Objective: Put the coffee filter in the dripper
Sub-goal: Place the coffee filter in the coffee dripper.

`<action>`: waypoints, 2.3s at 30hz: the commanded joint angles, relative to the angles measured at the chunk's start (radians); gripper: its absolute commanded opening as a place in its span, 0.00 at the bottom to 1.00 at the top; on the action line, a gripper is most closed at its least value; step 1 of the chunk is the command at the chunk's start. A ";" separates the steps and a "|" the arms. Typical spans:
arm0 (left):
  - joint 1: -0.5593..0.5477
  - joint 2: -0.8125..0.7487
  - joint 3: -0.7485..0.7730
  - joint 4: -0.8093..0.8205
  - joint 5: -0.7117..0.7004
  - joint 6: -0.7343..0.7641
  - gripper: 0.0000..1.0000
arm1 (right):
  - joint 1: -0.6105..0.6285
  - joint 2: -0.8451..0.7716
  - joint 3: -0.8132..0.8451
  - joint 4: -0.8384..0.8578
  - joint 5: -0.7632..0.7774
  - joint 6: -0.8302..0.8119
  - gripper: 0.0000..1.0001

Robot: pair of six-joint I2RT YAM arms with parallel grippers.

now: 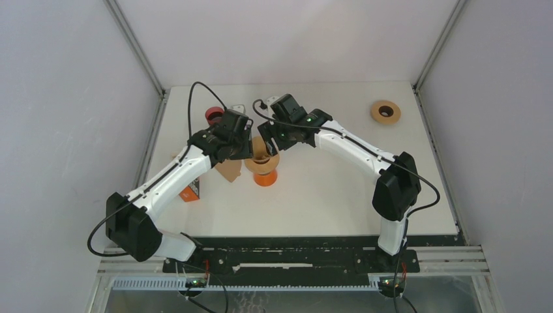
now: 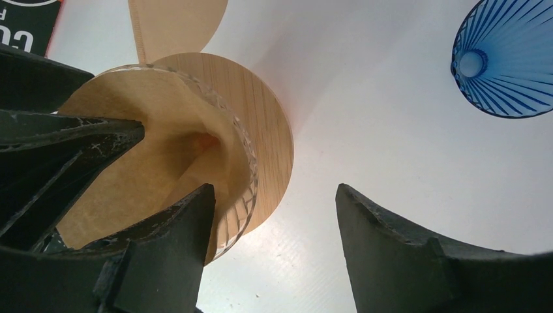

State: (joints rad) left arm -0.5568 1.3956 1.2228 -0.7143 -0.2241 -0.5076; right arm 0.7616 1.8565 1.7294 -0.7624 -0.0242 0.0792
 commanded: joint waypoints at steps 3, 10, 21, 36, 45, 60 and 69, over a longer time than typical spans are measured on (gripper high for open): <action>0.005 -0.026 0.001 -0.022 -0.044 0.033 0.46 | -0.004 -0.056 -0.041 0.013 0.060 -0.033 0.76; 0.004 -0.026 0.010 -0.018 -0.027 0.027 0.45 | 0.001 -0.064 -0.043 0.027 0.044 -0.062 0.76; 0.005 -0.024 0.015 -0.006 0.007 0.031 0.46 | 0.005 -0.104 0.012 0.054 -0.008 -0.031 0.77; 0.004 -0.020 0.017 0.002 0.014 0.029 0.46 | 0.039 -0.042 0.110 0.029 -0.079 0.013 0.77; 0.005 -0.018 0.011 0.007 0.009 0.017 0.46 | 0.056 -0.007 0.095 0.002 -0.096 0.022 0.77; 0.005 -0.023 0.010 -0.008 -0.014 0.023 0.46 | 0.011 -0.050 -0.023 0.004 -0.032 0.010 0.77; 0.005 -0.020 0.006 -0.010 -0.018 0.023 0.46 | 0.002 -0.039 -0.046 0.016 -0.030 -0.001 0.77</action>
State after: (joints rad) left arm -0.5579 1.3937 1.2228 -0.7200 -0.2214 -0.4969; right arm 0.7673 1.8492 1.6951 -0.7341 -0.0799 0.0933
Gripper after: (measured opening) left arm 0.460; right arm 0.771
